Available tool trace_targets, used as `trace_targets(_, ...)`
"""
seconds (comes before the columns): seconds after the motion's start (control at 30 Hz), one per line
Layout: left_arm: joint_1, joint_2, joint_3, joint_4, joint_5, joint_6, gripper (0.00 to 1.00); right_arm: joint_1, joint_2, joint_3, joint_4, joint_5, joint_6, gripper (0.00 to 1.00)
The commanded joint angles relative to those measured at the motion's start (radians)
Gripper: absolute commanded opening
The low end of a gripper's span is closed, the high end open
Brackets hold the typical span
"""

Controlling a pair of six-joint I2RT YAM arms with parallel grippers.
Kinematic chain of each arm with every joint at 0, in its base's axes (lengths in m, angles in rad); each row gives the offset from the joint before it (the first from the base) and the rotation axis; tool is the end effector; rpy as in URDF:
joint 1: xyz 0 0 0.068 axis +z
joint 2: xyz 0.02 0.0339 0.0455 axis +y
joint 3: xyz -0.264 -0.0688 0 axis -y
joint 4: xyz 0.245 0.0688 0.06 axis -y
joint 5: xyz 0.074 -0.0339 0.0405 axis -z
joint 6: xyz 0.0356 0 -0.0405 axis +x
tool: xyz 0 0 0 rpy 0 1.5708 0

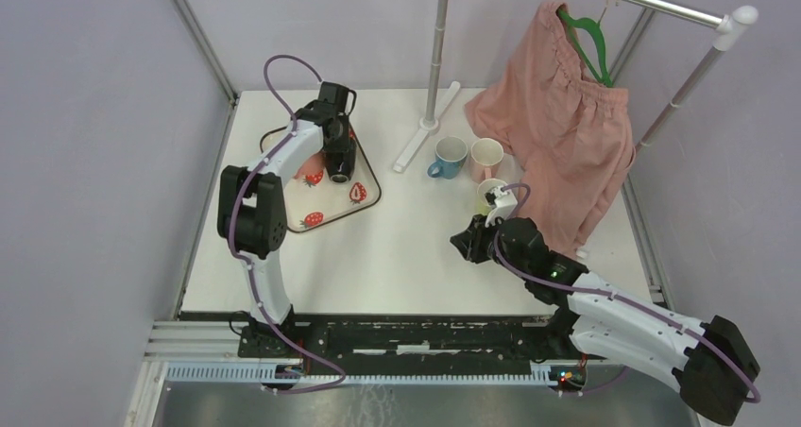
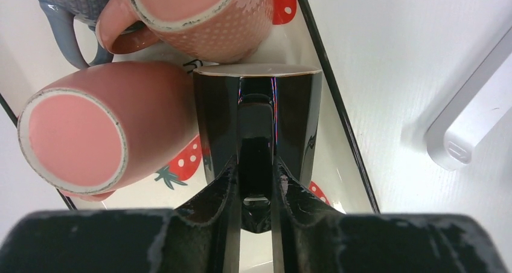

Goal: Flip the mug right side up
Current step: Turn over the cup on the tray.

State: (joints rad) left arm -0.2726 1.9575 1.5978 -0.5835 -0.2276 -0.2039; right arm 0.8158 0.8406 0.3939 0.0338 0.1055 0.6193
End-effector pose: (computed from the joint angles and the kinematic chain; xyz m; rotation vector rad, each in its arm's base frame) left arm 0.4200 -0.1091 0.2400 -0.0068 2.4813 0.0855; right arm 0.1336 0.1365 0.2146 -0.1323 2.0725 0.8095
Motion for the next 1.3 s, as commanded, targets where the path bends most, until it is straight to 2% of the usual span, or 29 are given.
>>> trace_targets(0.0, -0.004, 0.006, 0.038, -0.031, 0.020, 0.081, 0.03, -0.003, -0.017, -0.010, 0.008, 0.006, -0.007, 0.27)
trace_targets(0.17, -0.008, -0.046, 0.020, -0.062, 0.047, 0.143, 0.02, -0.002, -0.027, -0.016, -0.001, 0.040, -0.031, 0.28)
trace_targets(0.27, -0.008, -0.129, -0.031, -0.044, 0.097, 0.167, 0.02, -0.001, -0.051, -0.020, 0.000, 0.082, -0.066, 0.32)
trace_targets(0.47, -0.009, -0.361, -0.202, 0.042, 0.264, 0.239, 0.02, -0.002, -0.096, -0.002, 0.001, 0.158, -0.197, 0.42)
trace_targets(0.67, -0.010, -0.557, -0.323, 0.089, 0.433, 0.275, 0.02, -0.002, -0.132, 0.048, -0.030, 0.167, -0.305, 0.47)
trace_targets(0.73, -0.010, -0.614, -0.351, 0.099, 0.511, 0.281, 0.02, -0.002, -0.136, 0.073, -0.055, 0.106, -0.376, 0.54)
trace_targets(0.93, -0.044, -0.735, -0.428, 0.117, 0.763, 0.296, 0.02, -0.002, -0.131, 0.132, 0.012, -0.211, -0.587, 0.59)
trace_targets(1.13, -0.162, -0.814, -0.520, 0.140, 0.857, 0.310, 0.02, 0.000, -0.052, 0.277, -0.030, -0.391, -0.762, 0.60)
trace_targets(1.27, -0.209, -0.857, -0.574, 0.145, 0.926, 0.351, 0.02, -0.002, 0.019, 0.375, -0.120, -0.520, -0.852, 0.61)
